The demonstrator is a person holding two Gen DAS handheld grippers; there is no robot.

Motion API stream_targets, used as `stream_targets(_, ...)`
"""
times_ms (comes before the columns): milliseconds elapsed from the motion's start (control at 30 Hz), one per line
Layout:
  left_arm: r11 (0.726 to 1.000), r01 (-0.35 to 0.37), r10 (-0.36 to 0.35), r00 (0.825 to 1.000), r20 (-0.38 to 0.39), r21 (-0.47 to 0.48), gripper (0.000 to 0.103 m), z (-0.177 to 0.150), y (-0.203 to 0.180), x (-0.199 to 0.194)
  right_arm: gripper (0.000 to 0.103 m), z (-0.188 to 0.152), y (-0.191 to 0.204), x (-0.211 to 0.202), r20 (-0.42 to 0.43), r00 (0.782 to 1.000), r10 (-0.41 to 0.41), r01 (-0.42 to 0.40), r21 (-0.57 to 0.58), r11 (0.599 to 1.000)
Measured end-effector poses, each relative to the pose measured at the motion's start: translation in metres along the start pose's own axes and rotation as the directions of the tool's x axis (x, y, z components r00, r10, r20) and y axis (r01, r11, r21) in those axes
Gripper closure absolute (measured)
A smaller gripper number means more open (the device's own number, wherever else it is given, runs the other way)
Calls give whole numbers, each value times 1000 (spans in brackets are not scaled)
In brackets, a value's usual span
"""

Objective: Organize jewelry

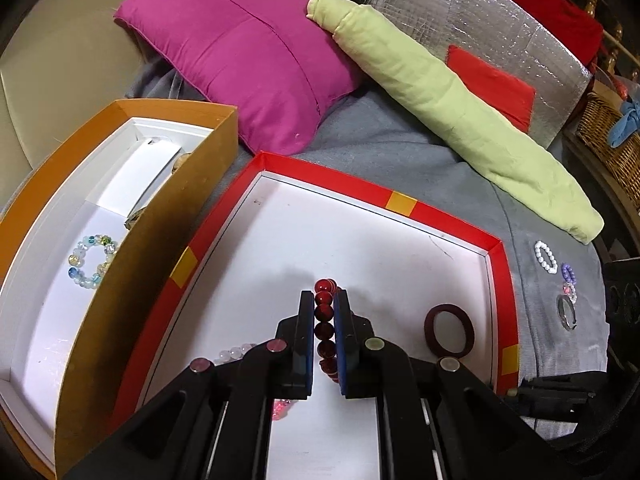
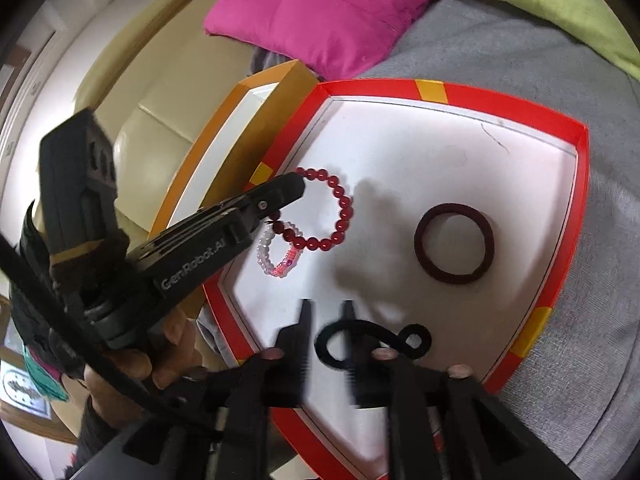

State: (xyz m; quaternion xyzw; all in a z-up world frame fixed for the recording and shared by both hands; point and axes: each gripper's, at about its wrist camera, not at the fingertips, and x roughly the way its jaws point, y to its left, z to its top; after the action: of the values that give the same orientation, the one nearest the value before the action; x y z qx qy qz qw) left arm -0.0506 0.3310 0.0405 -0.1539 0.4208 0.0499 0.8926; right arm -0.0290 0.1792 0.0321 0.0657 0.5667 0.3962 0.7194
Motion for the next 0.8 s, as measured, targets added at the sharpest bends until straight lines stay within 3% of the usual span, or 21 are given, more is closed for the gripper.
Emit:
stream_targets(33, 1000, -1, 1, 1000, -1, -1, 93, 0, 1, 0, 39, 1, -1, -1, 2, 1000, -7, 7, 4, 1000)
stream_targets(100, 1000, -11, 11, 1000, 3, 0, 93, 0, 1, -2, 31, 1, -1, -4, -1, 1000, -5, 5, 5, 1000)
stream_targets(200, 1000, -23, 23, 1000, 19, 15, 92, 0, 0, -9, 30, 3, -5, -13, 3, 1000, 8, -8, 26, 1000)
stream_targets(333, 999, -47, 47, 998, 43, 6, 65, 1, 1, -19, 25, 6, -11, -18, -21, 999, 48, -46, 94, 994)
stream_targets(433, 999, -53, 52, 997, 57, 3, 63, 1, 1, -28, 22, 7, -12, -23, -9, 994, 109, -107, 128, 986)
stream_targets(533, 998, -52, 53, 996, 69, -21, 63, 0, 5, -36, 19, 12, 6, -19, -83, 996, 40, -35, 62, 997)
stream_targets(567, 998, -47, 50, 995, 84, -37, 63, -2, 9, -40, 19, 16, 14, -27, -35, 997, 61, -60, 34, 998)
stream_targets(600, 997, -45, 51, 994, 100, -58, 62, -3, 14, -45, 20, 20, 22, -27, -16, 1000, -3, 3, -9, 1000)
stream_targets(633, 996, -54, 61, 993, 98, -73, 62, -3, 19, -48, 19, 20, 27, -15, -72, 995, -64, 61, -43, 997)
stream_targets(667, 995, -61, 69, 993, 100, -78, 62, -4, 24, -50, 19, 19, 27, -1, -155, 984, -82, 75, -50, 996)
stream_targets(733, 994, -89, 95, 989, 111, -60, 63, -6, 28, -55, 25, 18, 20, -4, -116, 993, -34, 36, 13, 999)
stream_targets(767, 994, -101, 105, 989, 108, -44, 63, -6, 29, -55, 25, 18, 18, -6, -97, 994, -57, 59, 21, 998)
stream_targets(800, 993, -111, 113, 988, 108, -32, 63, -7, 30, -55, 25, 18, 17, 2, -144, 984, -107, 108, 0, 994)
